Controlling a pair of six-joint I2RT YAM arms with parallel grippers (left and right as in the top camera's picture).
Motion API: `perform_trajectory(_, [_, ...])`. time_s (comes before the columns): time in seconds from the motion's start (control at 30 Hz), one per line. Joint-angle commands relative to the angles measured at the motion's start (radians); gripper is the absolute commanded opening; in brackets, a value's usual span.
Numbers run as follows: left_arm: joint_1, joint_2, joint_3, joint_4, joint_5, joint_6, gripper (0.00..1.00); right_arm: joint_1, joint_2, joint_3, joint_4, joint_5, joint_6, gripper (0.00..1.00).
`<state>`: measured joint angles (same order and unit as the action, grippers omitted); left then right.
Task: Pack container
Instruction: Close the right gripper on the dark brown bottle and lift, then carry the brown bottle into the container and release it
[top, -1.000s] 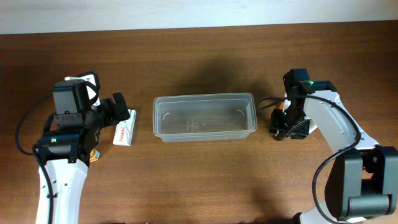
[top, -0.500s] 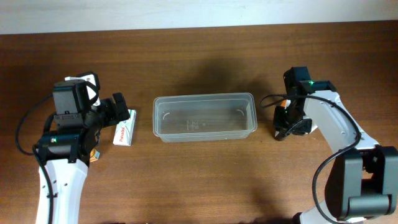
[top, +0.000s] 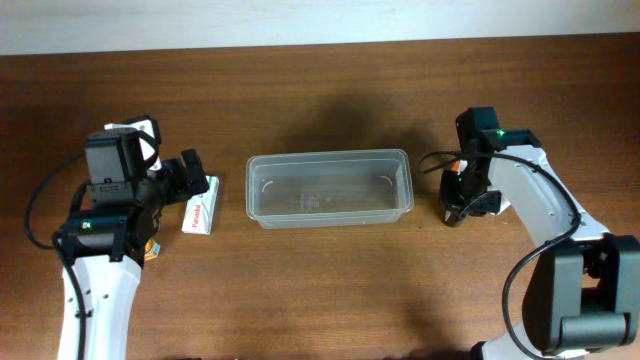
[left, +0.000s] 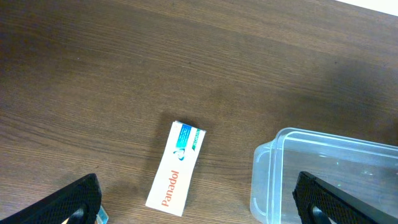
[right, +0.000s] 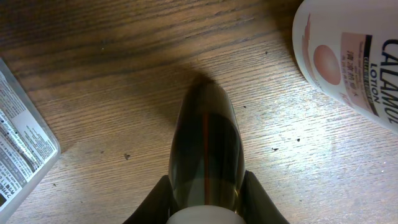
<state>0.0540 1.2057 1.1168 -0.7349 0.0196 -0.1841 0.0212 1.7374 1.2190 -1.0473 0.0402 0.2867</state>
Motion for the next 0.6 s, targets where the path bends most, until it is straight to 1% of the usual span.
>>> perform_trajectory(0.0, [0.006, 0.006, 0.019, 0.0, 0.011, -0.002, 0.99, 0.005, -0.002, -0.003, -0.008, 0.024, 0.002, 0.22])
perform_trajectory(0.17, [0.006, 0.006, 0.019, 0.0, 0.011, -0.002, 0.99, 0.013, -0.02, 0.011, -0.03, 0.016, -0.037, 0.22])
perform_trajectory(0.33, [0.006, 0.006, 0.019, 0.0, 0.011, -0.002, 0.99, 0.06, -0.083, 0.074, -0.082, 0.017, -0.083, 0.22])
perform_trajectory(0.57, [0.006, 0.006, 0.019, 0.0, 0.011, -0.002, 0.99, 0.189, -0.143, 0.284, -0.212, 0.018, -0.118, 0.22])
